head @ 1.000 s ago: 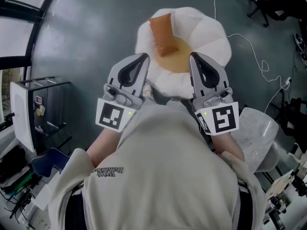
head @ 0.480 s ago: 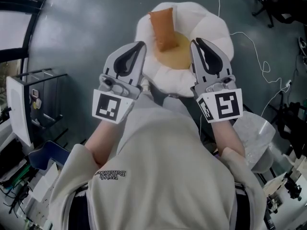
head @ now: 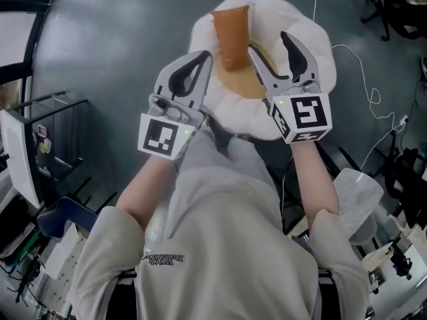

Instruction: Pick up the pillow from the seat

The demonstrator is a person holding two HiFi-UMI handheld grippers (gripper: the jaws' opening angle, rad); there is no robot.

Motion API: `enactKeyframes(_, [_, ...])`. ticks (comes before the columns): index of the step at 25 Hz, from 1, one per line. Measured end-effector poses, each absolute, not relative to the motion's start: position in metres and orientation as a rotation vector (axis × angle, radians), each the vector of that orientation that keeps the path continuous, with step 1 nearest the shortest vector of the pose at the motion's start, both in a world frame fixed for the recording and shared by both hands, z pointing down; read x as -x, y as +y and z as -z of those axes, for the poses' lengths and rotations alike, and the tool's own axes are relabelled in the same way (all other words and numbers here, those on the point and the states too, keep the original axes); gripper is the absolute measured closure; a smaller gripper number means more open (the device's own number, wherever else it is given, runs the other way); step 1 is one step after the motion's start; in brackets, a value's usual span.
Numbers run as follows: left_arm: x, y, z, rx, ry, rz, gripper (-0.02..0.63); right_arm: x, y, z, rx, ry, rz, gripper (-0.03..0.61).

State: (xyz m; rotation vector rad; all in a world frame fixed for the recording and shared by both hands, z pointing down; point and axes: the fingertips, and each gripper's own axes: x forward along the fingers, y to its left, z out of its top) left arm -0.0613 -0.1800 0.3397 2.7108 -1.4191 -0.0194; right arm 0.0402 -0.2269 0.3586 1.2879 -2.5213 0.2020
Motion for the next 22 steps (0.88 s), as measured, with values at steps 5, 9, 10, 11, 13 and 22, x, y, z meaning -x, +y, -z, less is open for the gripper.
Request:
enactKeyframes(5, [0.078, -0.209, -0.414, -2.673, -1.432, 0.003, 0.604, -0.026, -0.257, -0.444, -1.293, -2.470, -0.266, 0.240])
enactKeyframes(9, [0.088, -0.226, -0.482, -2.645, -1.406, -0.004, 0.604, -0.019, -0.277, -0.521, -1.316, -2.412, -0.345, 0.214])
enactKeyframes(10, [0.088, -0.230, -0.499, -2.644, -1.401, -0.004, 0.604, -0.019, -0.282, -0.541, -1.327, -2.400, -0.371, 0.209])
enactKeyframes(11, [0.088, -0.234, -0.517, -2.646, -1.398, -0.006, 0.604, -0.020, -0.287, -0.562, -1.336, -2.386, -0.392, 0.202])
enactKeyframes(13, [0.087, -0.241, -0.552, -2.653, -1.400, -0.017, 0.604, -0.025, -0.296, -0.605, -1.347, -2.351, -0.423, 0.191])
enactKeyframes(22, [0.086, -0.263, -0.715, -2.618, -1.371, -0.095, 0.604, -0.039, -0.323, -0.799, -1.333, -2.234, -0.594, 0.163])
